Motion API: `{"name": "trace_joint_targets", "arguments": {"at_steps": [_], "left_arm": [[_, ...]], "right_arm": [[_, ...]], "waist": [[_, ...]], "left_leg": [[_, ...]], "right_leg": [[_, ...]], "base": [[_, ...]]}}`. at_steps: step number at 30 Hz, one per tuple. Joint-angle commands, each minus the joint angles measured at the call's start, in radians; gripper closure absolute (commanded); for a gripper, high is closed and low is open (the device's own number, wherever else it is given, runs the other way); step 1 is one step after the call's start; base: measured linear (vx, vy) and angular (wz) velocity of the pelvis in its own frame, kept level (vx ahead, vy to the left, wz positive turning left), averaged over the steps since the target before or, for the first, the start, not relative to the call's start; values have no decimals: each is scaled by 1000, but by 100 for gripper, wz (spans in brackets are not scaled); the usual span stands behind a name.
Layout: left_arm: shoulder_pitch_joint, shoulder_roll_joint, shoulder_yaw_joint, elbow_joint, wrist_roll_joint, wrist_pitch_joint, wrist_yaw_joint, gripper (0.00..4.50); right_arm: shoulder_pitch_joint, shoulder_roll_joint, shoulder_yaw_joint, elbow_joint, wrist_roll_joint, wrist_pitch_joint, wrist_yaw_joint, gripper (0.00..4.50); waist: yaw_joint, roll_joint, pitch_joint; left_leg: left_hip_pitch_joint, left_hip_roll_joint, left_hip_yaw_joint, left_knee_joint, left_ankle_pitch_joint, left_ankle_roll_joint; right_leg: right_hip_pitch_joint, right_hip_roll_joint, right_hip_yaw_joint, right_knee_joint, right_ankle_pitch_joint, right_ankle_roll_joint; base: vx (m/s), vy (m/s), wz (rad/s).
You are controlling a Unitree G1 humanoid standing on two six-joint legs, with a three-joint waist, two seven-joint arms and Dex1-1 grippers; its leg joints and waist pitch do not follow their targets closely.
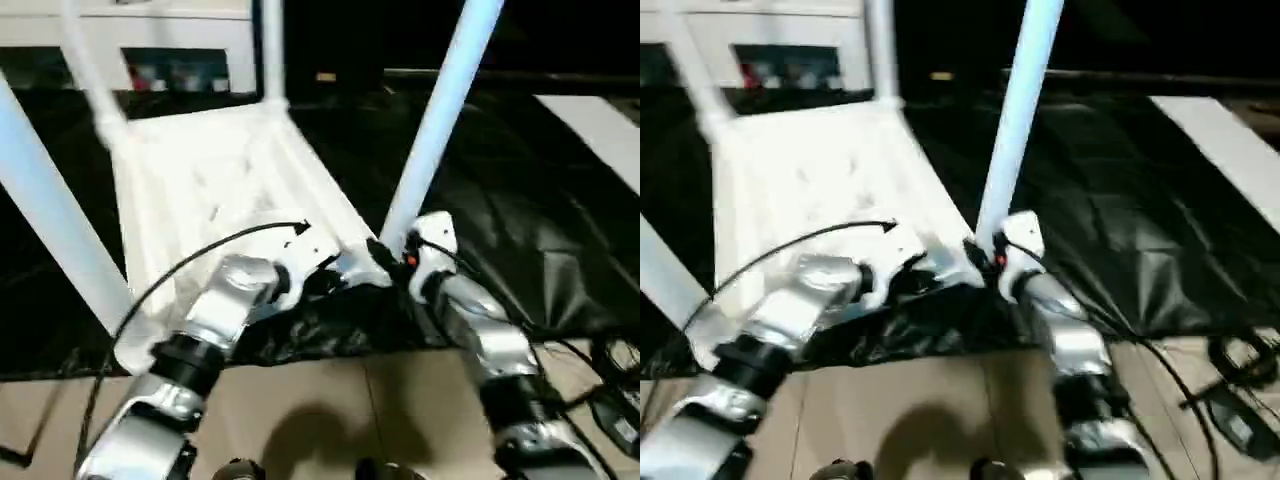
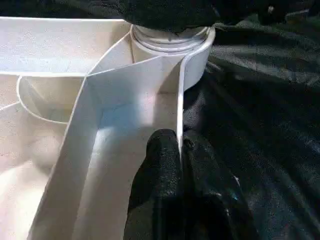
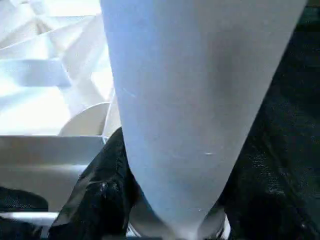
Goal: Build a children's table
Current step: Rotate leg to tighten
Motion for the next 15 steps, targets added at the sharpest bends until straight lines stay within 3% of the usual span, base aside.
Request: {"name": "trace_joint_targets", "arguments": {"at_steps": [1, 2, 3, 4, 5, 6, 7, 8, 9, 12, 13, 14, 15], "left_arm": [[-23, -85, -40, -41, -61, -52, -25, 450], [-22, -79, -41, -44, -59, -57, -32, 450], [-20, -70, -38, -48, -61, -59, -45, 450], [-19, -59, -36, -50, -62, -63, -59, 450], [-16, -44, -35, -55, -63, -68, -79, 450], [-15, -40, -35, -56, -64, -68, -85, 450], [-11, -24, -36, -62, -68, -74, -108, 450], [-10, -19, -37, -64, -69, -77, -116, 450], [-6, -1, -42, -71, -75, -83, -148, 450], [-5, 18, -47, -72, -79, -96, -184, 450], [-6, 36, -51, -69, -79, -111, -217, 450], [-7, 53, -52, -69, -84, -123, -255, 450], [-7, 72, -53, -72, -91, -123, -299, 450]], "right_arm": [[14, 71, 104, 39, 18, 26, 81, 194], [18, 69, 102, 31, 23, 24, 94, 180], [27, 62, 96, 17, 29, 28, 110, 178], [36, 47, 94, 3, 29, 27, 124, 172], [47, 24, 98, -16, 24, 23, 142, 159], [51, 17, 100, -22, 23, 22, 148, 146], [64, -10, 107, -45, 21, 20, 174, 137], [68, -19, 109, -52, 22, 22, 185, 137], [84, -51, 119, -82, 31, 26, 237, 137], [103, -89, 134, -113, 40, 23, 302, 137], [119, -130, 151, -141, 49, 20, 372, 137], [135, -169, 166, -169, 58, 18, 443, 137], [153, -214, 184, -202, 66, 10, 524, 137]], "waist": [[23, -47, -48], [31, -46, -53], [55, -35, -68], [60, -20, -59], [46, -13, -64], [43, -2, -72], [42, -2, -74], [42, -2, -74], [46, -8, -71], [48, -4, -76], [46, 0, -80], [50, -3, -81], [51, -2, -82]], "left_leg": [[79, 26, -30, -13, -547, -40], [74, 9, -36, 64, -338, -9], [-41, 23, -66, 10, -70, 22], [-41, 33, -64, -26, -31, 10], [-22, 45, -58, -59, -108, 4], [-4, 52, -51, -59, -224, 3], [2, 51, -43, -56, -250, 16], [2, 51, -43, -56, -250, 16], [-3, 46, -34, -55, -237, 40], [-8, 50, -33, -54, -184, 60], [-8, 52, -33, -52, -158, 69], [-8, 50, -33, -50, -154, 77], [-6, 52, -29, -48, -144, 94]], "right_leg": [[-74, -108, 89, -175, -706, -6], [-56, -165, 106, -229, -867, -6], [59, -156, 120, -167, -694, -18], [43, -118, 91, -158, -562, -41], [18, -53, 59, -130, -336, -73], [8, -44, 64, -122, -256, -110], [7, -50, 69, -124, -186, -152], [7, -50, 69, -124, -186, -152], [13, -52, 71, -129, -172, -157], [21, -54, 68, -125, -120, -159], [23, -49, 66, -120, -43, -176], [29, -48, 64, -121, -27, -175], [27, -49, 67, -117, 12, -182]], "base": [[50, -117, 20], [116, -96, -16], [116, -96, -16], [71, -9, -30], [0, 0, 0], [0, 0, 0], [0, 0, 0], [0, 0, 0], [0, 0, 0], [0, 0, 0], [0, 0, 0], [0, 0, 0], [0, 0, 0]]}}
